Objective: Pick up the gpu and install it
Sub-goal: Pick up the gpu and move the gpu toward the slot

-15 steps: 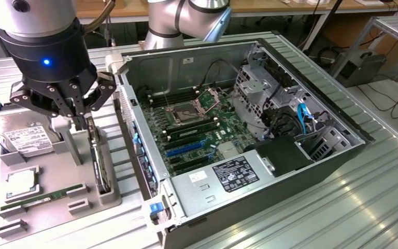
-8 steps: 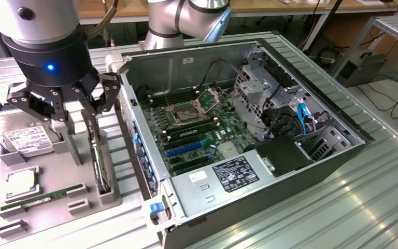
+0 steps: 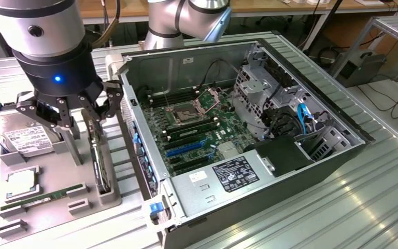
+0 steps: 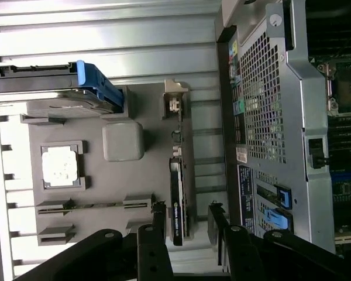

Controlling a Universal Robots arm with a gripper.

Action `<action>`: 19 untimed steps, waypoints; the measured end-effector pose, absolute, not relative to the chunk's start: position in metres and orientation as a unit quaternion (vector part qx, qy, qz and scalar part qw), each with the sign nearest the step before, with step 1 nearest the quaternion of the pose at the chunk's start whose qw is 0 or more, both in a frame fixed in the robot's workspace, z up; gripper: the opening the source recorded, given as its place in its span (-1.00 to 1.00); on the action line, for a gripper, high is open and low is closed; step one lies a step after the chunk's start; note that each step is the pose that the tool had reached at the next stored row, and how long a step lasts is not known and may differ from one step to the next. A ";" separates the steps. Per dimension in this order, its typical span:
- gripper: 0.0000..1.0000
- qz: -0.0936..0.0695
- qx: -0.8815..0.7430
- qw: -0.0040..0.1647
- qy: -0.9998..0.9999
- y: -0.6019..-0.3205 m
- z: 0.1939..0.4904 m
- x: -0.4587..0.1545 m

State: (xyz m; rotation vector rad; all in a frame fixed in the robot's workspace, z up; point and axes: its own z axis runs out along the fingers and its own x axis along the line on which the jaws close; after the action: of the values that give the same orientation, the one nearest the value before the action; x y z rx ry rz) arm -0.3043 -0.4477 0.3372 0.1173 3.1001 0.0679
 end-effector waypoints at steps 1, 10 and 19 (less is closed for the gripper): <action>-0.15 0.022 0.038 0.020 0.999 -0.448 0.336 -0.304; -0.15 0.022 0.040 0.022 0.999 -0.448 0.317 -0.306; -0.15 0.022 0.040 0.022 0.999 -0.448 0.295 -0.309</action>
State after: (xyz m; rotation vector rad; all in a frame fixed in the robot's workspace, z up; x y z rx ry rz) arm -0.3092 -0.4480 0.2953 0.1236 3.0938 0.0681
